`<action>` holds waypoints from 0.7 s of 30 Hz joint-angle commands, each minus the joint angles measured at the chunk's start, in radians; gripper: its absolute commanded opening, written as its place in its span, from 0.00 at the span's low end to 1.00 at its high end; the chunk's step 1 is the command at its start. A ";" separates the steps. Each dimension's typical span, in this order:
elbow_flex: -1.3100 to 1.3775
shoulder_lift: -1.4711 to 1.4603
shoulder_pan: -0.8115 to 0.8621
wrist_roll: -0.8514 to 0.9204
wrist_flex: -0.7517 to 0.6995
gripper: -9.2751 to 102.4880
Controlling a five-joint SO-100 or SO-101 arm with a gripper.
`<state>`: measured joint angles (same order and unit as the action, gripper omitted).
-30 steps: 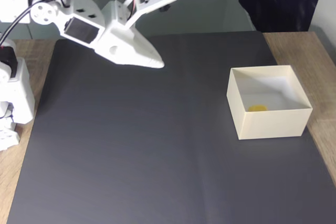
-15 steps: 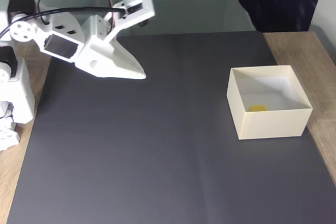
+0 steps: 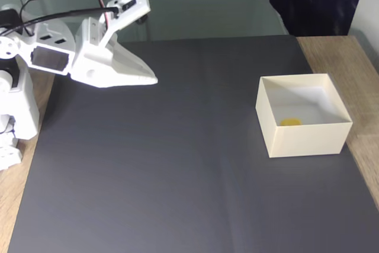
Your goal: Grasp a cube block and put it in the white box.
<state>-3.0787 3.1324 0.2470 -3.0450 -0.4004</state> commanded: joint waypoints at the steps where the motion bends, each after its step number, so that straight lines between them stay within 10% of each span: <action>1: -0.017 0.081 -0.005 -0.009 -0.021 0.09; 21: -0.072 0.147 -0.035 0.003 -0.166 0.08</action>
<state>-3.1508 3.2704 0.2194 -3.0496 -0.5384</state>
